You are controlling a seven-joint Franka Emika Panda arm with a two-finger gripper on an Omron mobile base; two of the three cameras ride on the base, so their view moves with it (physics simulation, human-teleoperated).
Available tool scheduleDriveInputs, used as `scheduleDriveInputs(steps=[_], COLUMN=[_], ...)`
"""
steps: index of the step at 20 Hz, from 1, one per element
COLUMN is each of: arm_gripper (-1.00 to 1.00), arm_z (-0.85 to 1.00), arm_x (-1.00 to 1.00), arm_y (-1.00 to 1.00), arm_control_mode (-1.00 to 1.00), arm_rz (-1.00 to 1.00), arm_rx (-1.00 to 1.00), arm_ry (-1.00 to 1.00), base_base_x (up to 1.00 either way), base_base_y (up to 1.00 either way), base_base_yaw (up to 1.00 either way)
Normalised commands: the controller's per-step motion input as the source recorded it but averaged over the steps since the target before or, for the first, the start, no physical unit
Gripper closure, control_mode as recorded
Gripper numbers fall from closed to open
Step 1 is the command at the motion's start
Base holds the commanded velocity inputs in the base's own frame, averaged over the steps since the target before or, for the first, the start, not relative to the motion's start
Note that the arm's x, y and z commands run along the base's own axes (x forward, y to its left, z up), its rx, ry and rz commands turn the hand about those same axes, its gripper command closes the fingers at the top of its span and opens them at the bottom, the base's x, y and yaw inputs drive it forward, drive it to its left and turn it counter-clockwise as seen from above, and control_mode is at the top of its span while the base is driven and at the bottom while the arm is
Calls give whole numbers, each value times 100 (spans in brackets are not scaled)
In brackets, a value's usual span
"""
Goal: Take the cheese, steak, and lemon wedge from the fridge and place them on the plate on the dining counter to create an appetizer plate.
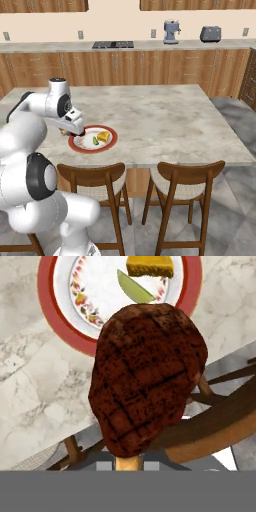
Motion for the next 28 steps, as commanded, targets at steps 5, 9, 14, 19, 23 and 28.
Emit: scheduleDriveInputs(steps=[5,9,14,19,23,28], arm_gripper=[100,100,100,100,100,100], arm_z=[-41,-36,-31,-27,-41,-41], arm_x=[55,65,62,52,50,49], arm_y=[8,13,14,2,6,19], arm_control_mode=[-100,-100,-100,-100,-100,-100], arm_rz=[0,0,0,0,0,0], arm_rx=[0,0,0,0,0,0], arm_ry=[0,0,0,1,4,2], base_base_x=[0,0,0,0,0,0], base_base_y=[0,0,0,0,0,0], base_base_yaw=[0,0,0,0,0,0])
